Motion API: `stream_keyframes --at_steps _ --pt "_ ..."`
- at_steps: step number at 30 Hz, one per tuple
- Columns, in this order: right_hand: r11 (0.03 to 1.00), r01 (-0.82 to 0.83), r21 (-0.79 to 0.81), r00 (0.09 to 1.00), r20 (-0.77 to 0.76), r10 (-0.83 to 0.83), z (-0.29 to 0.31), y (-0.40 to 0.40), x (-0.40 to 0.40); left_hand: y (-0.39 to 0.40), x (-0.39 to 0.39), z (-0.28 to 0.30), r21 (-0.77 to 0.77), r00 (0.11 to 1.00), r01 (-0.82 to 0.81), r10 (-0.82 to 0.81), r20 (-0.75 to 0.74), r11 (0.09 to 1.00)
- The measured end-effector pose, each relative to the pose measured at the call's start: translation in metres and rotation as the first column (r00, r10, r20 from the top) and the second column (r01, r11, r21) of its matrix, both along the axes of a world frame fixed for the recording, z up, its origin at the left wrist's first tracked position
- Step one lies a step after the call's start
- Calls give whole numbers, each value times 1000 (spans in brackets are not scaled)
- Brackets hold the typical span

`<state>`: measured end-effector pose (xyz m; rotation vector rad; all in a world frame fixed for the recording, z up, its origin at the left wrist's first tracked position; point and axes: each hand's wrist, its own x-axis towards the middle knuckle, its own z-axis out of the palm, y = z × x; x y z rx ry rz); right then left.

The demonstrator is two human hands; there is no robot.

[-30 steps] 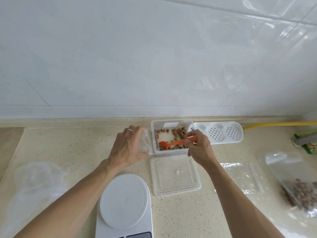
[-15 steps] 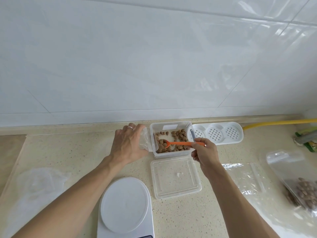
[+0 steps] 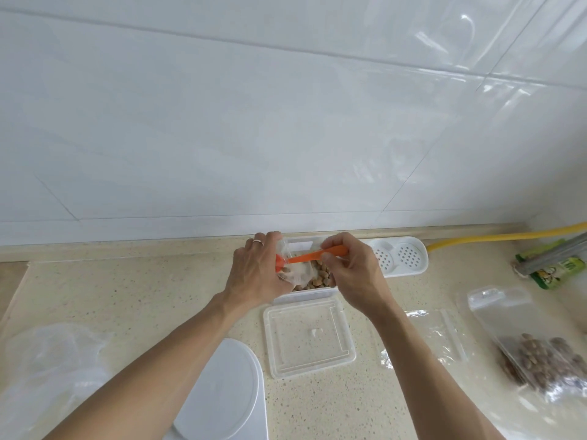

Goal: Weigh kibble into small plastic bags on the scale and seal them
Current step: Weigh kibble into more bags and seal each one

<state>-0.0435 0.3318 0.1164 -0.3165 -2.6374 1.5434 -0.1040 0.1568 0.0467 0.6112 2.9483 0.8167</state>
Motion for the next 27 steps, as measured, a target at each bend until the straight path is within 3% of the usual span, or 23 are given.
stream_keyframes --at_steps 4,14,18,22,24,27 --pt "987 -40 156 993 -102 56 8 3 2 -3 -3 0 133 998 -44 38 54 990" --pt "958 -120 261 978 -137 160 22 1 1 -7 -5 -6 136 992 -111 102 68 985" --pt "973 -25 229 979 -192 70 23 -1 1 -5 -7 -8 158 989 -122 108 98 980" --pt "973 201 114 944 -288 -161 19 6 -2 -9 -10 -14 73 988 -147 143 58 986" --pt "940 257 223 934 -306 -183 4 15 -3 -14 -11 -19 6 987 -159 159 35 987" --pt "844 153 514 978 -202 -55 -31 28 -2 -21 -10 -26 -35 990 -138 139 23 990"
